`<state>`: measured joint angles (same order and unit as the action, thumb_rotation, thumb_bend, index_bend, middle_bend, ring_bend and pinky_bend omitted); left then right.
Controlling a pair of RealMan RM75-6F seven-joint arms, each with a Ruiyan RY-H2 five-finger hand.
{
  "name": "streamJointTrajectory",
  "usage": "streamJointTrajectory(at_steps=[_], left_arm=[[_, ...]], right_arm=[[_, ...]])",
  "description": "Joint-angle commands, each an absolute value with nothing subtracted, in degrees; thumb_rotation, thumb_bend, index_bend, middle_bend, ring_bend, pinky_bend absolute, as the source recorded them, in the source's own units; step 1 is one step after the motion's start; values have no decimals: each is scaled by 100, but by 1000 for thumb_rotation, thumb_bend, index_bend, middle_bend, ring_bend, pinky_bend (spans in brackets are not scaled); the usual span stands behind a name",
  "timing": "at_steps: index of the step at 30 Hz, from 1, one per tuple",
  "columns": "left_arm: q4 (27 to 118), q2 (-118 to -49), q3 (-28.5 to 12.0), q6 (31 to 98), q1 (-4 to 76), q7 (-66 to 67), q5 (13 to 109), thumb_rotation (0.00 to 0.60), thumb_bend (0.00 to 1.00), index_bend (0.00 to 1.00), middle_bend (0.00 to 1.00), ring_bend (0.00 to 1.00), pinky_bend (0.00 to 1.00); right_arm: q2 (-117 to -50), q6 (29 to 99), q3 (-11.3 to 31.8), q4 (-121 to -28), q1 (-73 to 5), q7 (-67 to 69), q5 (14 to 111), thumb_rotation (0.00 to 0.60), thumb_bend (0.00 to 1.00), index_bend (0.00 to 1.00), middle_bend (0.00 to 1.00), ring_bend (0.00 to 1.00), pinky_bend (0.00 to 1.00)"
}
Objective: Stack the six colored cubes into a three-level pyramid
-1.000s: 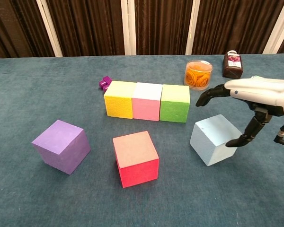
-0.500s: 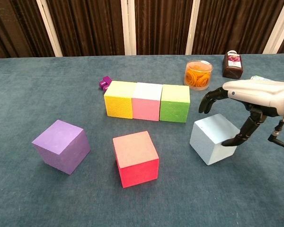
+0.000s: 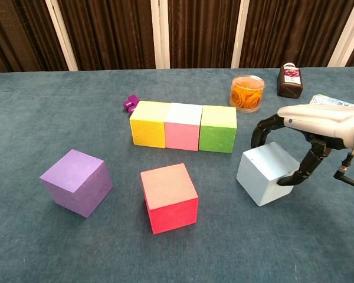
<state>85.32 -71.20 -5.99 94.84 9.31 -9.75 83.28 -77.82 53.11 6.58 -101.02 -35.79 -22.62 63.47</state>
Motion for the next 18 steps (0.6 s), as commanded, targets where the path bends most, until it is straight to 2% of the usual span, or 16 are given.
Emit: streamJointTrajectory(at_steps=[1, 13, 18], left_arm=[[8531, -7129, -618, 9471, 920, -978, 8331, 600, 328, 94, 41, 0, 0], [8561, -7145, -716, 9418, 868, -1018, 8346, 600, 328, 97, 42, 0, 0], [8495, -7178, -794, 9434, 848, -931, 8308, 600, 329, 96, 41, 0, 0]], right_arm=[[-7787, 5323, 640, -10093, -3593, -2257, 6361, 600, 197, 360, 328, 153, 0], [-7760, 5507, 593, -10155, -3579, -2167, 6501, 600, 197, 382, 408, 205, 0], [-7530, 5591, 597, -10434, -3577, -2293, 6428, 600, 197, 382, 423, 211, 0]])
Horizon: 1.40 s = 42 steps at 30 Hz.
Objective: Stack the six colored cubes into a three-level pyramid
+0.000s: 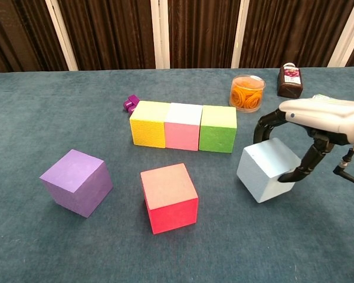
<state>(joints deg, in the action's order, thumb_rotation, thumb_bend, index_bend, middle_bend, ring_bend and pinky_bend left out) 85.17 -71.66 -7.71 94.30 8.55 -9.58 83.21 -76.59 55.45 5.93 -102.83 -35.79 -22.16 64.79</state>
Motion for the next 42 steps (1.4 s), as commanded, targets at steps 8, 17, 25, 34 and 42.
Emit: streamJointTrajectory(at_steps=[8, 17, 25, 34, 42], left_arm=[[8359, -7243, -804, 9447, 849, -659, 8415, 600, 329, 96, 40, 0, 0], [8276, -7325, -837, 9590, 806, -295, 8486, 600, 328, 95, 36, 0, 0], [8204, -7412, -914, 9690, 771, 28, 8450, 600, 328, 95, 35, 0, 0], [8268, -7375, -984, 9583, 759, 152, 8304, 600, 328, 92, 34, 0, 0], [8228, -7423, -1071, 9534, 775, 227, 8199, 600, 328, 87, 31, 0, 0]], right_arm=[[-6570, 5735, 737, -11576, -3596, -2632, 5690, 600, 198, 382, 423, 211, 0], [-6012, 6082, 1197, -12348, -4062, -3149, 4135, 600, 198, 382, 423, 214, 0], [-6395, 6634, 1860, -12190, -5361, -4057, 1692, 600, 197, 382, 423, 214, 0], [-7229, 7238, 2279, -11282, -6585, -4908, 63, 600, 198, 382, 423, 215, 0], [-7854, 7365, 2675, -10459, -7154, -5148, -764, 600, 198, 382, 423, 216, 0]])
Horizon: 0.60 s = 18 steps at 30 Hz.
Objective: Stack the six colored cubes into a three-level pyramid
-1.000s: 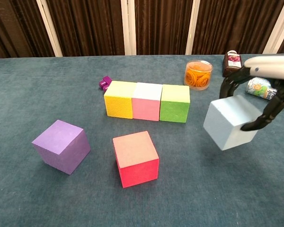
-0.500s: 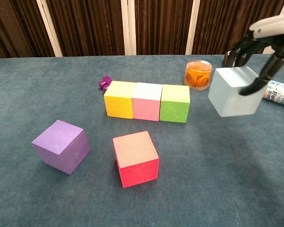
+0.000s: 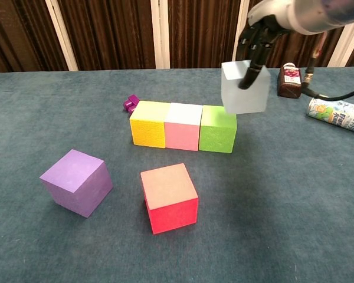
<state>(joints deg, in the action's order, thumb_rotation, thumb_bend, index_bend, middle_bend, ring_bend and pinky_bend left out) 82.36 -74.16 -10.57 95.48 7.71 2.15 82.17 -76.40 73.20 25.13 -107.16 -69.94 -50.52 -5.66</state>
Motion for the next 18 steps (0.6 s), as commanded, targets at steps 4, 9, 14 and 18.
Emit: streamJointTrajectory(at_steps=[4, 9, 14, 18], left_arm=[[8222, -7428, -1091, 9512, 779, 234, 8176, 600, 328, 87, 30, 0, 0], [8213, -7434, -1129, 9516, 773, 214, 8148, 600, 328, 87, 29, 0, 0], [8205, -7440, -1169, 9528, 765, 195, 8109, 600, 328, 88, 29, 0, 0], [8213, -7428, -1182, 9507, 763, 150, 8096, 600, 328, 87, 29, 0, 0]], right_arm=[[-8105, 7467, 2774, -10190, -7322, -5195, -895, 600, 198, 382, 423, 216, 0], [-8391, 7580, 2922, -9927, -7447, -5160, -986, 600, 199, 382, 423, 216, 0], [-8567, 7555, 3099, -9705, -7496, -5069, -1062, 600, 198, 382, 423, 219, 0], [-8694, 7508, 3156, -9628, -7485, -4977, -975, 600, 198, 382, 423, 220, 0]])
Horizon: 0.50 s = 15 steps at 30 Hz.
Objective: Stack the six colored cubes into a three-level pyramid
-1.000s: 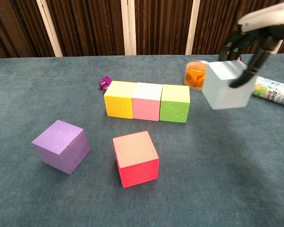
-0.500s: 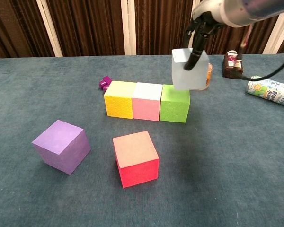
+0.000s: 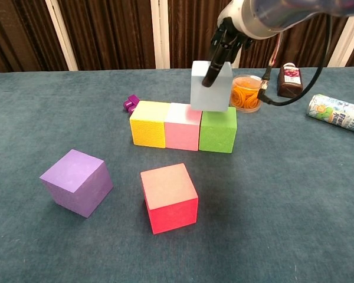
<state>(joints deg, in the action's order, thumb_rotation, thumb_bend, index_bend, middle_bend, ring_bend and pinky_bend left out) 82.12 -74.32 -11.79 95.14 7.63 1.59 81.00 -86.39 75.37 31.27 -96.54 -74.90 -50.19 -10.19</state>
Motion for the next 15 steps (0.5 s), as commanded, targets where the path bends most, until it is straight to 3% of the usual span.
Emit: streamJointTrajectory(at_steps=[1, 15], left_arm=[[8213, -7425, -1186, 9500, 763, 145, 8091, 600, 328, 87, 29, 0, 0], [8249, -7404, -1211, 9498, 740, 77, 8082, 600, 328, 88, 29, 0, 0]], right_arm=[[-8716, 7501, 3160, -9626, -7476, -4961, -950, 600, 198, 382, 423, 220, 0], [-9007, 7505, 3018, -9454, -7304, -4616, -169, 600, 199, 382, 422, 220, 0]])
